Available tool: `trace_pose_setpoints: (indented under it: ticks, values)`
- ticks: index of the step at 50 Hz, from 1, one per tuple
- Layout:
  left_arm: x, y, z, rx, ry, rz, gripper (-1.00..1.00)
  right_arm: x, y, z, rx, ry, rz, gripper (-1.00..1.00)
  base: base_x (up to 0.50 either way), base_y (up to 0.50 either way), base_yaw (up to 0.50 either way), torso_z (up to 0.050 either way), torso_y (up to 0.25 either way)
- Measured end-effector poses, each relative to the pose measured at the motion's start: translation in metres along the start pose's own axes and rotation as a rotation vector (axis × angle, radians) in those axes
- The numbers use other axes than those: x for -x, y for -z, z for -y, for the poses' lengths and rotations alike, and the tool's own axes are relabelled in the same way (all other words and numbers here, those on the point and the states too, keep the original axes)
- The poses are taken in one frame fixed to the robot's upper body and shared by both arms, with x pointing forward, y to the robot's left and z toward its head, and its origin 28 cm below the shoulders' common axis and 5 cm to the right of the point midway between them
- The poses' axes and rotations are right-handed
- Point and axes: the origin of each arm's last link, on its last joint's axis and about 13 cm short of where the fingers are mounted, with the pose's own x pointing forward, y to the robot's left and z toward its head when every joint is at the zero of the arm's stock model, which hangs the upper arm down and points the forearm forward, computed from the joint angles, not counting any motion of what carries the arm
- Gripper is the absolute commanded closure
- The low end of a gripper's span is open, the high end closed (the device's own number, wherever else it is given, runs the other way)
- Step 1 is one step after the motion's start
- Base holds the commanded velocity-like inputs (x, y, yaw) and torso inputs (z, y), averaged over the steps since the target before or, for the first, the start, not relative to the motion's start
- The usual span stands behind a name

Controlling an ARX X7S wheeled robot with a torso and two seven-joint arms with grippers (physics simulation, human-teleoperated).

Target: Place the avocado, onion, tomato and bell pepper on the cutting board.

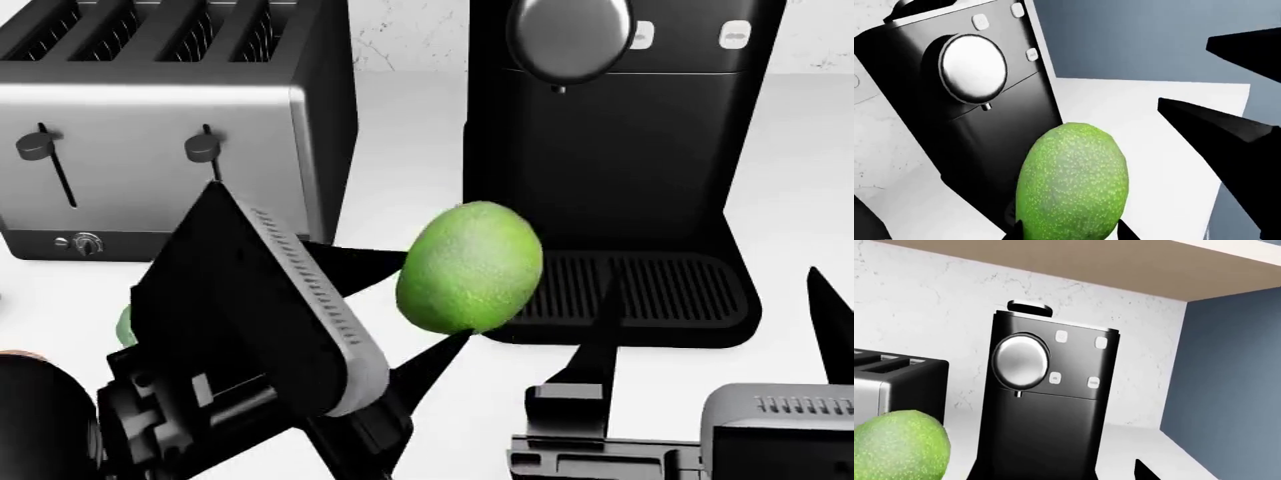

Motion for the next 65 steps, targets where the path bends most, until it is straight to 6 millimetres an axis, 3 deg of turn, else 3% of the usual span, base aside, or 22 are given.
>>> trace_pose_setpoints:
  ticks: [16, 35, 54, 65]
  values:
    - [0.045, -0.01, -0.013, 0.044, -0.186, 0.117, 1.0, -0.012, -0.007, 0.005, -0.017, -0.049, 0.027, -1.0, 0.0, 0.0, 0.0, 0.0, 0.0]
    - [0.093, 0.007, -0.018, 0.204, -0.463, 0.196, 1.0, -0.015, -0.016, 0.011, -0.066, -0.13, 0.043, -1.0, 0.0, 0.1, 0.0, 0.0, 0.0]
    - [0.109, 0.011, -0.015, 0.255, -0.549, 0.212, 1.0, -0.016, -0.019, 0.01, -0.041, -0.176, 0.038, -1.0, 0.0, 0.5, 0.0, 0.0, 0.0]
    - [0.112, 0.011, -0.014, 0.262, -0.567, 0.22, 1.0, -0.017, -0.023, 0.01, -0.028, -0.206, 0.027, -1.0, 0.15, 0.01, 0.0, 0.0, 0.0]
